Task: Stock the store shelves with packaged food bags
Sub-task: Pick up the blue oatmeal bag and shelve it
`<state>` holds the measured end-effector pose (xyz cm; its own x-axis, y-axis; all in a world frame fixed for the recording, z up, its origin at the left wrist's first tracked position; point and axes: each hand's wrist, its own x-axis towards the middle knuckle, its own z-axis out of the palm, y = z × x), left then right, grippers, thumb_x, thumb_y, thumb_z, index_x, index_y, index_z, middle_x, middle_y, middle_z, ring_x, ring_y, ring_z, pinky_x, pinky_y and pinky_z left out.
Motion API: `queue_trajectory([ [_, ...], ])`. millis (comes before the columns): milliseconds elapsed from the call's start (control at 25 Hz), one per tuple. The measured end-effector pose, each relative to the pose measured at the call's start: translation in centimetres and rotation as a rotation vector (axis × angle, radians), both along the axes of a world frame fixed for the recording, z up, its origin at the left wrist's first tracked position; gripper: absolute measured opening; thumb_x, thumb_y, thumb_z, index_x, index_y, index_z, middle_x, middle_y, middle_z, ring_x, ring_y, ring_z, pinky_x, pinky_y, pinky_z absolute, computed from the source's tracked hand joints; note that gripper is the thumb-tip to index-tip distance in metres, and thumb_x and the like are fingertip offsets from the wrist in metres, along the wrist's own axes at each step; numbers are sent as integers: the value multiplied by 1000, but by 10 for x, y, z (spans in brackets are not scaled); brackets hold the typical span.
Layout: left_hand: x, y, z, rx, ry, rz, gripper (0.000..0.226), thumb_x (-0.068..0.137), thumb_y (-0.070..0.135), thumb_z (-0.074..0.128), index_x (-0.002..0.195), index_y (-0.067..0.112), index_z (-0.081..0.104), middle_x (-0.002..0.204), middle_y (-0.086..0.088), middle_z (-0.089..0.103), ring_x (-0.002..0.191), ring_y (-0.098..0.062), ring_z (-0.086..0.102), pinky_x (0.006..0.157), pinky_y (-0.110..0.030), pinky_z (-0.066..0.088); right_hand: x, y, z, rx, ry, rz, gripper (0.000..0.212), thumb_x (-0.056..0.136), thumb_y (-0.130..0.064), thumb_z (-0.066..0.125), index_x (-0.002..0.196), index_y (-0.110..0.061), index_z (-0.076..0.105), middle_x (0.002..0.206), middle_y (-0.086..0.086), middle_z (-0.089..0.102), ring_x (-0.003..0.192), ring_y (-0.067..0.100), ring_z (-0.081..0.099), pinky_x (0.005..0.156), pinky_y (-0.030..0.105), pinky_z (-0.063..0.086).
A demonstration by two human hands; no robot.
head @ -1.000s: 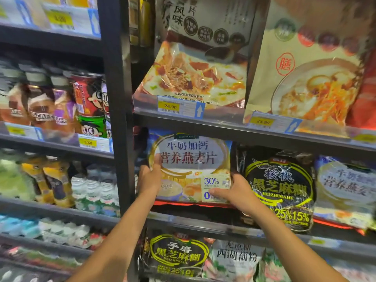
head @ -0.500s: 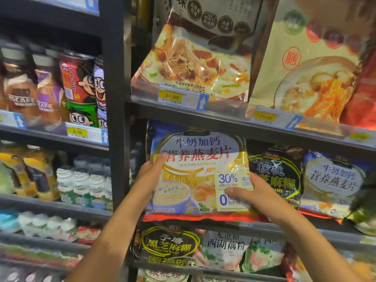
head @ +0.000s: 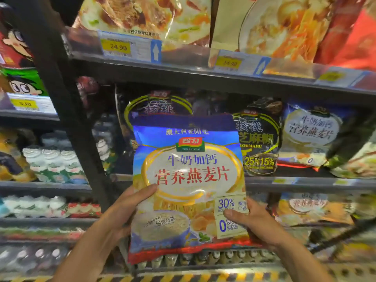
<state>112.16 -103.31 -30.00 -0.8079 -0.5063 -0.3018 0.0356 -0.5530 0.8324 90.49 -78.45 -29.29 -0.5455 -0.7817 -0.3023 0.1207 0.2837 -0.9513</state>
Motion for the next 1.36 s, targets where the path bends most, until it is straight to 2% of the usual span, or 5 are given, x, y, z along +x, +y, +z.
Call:
queue_trajectory([
  [160,-11,48,-29,-53,-31,-33,82,51,36,99,124,9,73,123,-24,74,109,-44,73,94,-57,60,6,62,-27,-10,-46,-29,90,61,-45,97,136,-12,61,125,8,77,117,29,73,105,51,54],
  [320,-34,109,-34,-167,-84,20,53,79,29,87,126,12,69,118,-17,78,107,-40,75,97,-58,57,11,124,-40,-38,-91,-142,81,64,-33,96,134,-9,62,123,16,76,115,39,72,104,59,53],
  [560,-65,207,-38,-196,-141,-75,54,87,46,74,135,22,64,132,-8,73,118,-24,72,106,-46,51,28,230,-42,-38,-73,-415,43,79,-11,88,118,-13,71,107,10,82,97,28,80,80,43,65],
  [840,-84,307,-34,-161,-93,-305,58,73,17,90,124,6,64,114,-23,77,94,-34,77,77,-42,65,17,350,-34,-53,-24,-510,65,61,-36,90,119,-15,72,109,9,81,101,30,79,91,53,61],
  [1360,-176,323,-17,-386,-9,-163,40,85,13,83,120,19,64,109,-1,82,105,-23,77,85,-35,61,-94,352,-1,18,232,-499,33,83,-14,86,109,-27,71,98,-10,82,89,9,78,76,28,60],
])
